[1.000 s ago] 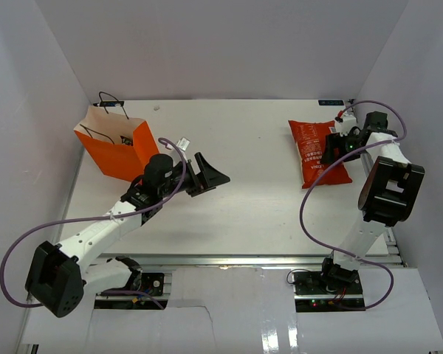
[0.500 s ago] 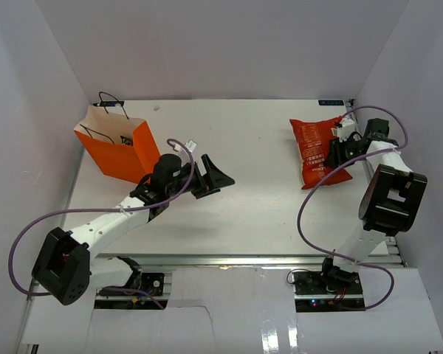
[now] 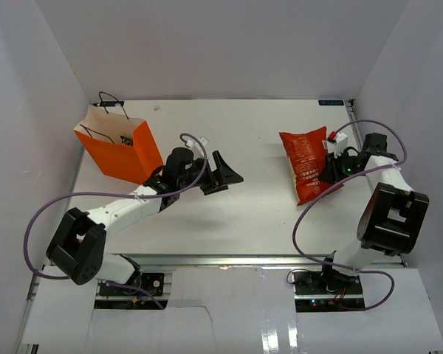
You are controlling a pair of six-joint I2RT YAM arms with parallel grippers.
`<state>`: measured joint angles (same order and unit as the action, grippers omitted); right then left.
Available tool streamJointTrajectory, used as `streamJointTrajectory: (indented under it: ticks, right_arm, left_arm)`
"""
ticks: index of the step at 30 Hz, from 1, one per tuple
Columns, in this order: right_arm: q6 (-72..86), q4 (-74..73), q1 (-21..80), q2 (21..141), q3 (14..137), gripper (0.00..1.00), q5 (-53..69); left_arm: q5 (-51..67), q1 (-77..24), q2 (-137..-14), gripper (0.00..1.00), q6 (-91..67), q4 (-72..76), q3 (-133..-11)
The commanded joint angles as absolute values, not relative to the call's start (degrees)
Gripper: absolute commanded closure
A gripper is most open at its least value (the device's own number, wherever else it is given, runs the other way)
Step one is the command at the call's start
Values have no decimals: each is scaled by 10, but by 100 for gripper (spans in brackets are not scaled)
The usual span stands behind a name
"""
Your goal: Place the snacks into the paper bag
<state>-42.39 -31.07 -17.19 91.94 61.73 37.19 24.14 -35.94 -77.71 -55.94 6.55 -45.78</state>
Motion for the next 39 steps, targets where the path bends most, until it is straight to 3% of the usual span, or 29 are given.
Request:
streamJointTrajectory:
  ticks: [1,16,35,39]
  right_arm:
    - [-475,-378,-172,886,596,83,438]
    - [-488,-417,-106,822,551,87,530]
    - [-446,-391,-31,802,515,89,570]
    - [-451,-397,-28,800,515,89,581]
  left_arm:
    - [258,-368,-808,2,-542,83,-508]
    - [255,-398,-986,2,-510,83,-673]
    - [134,-401,-1028,2,-574,40,-675]
    - [136,-403,-1034,10,-575,41,-676]
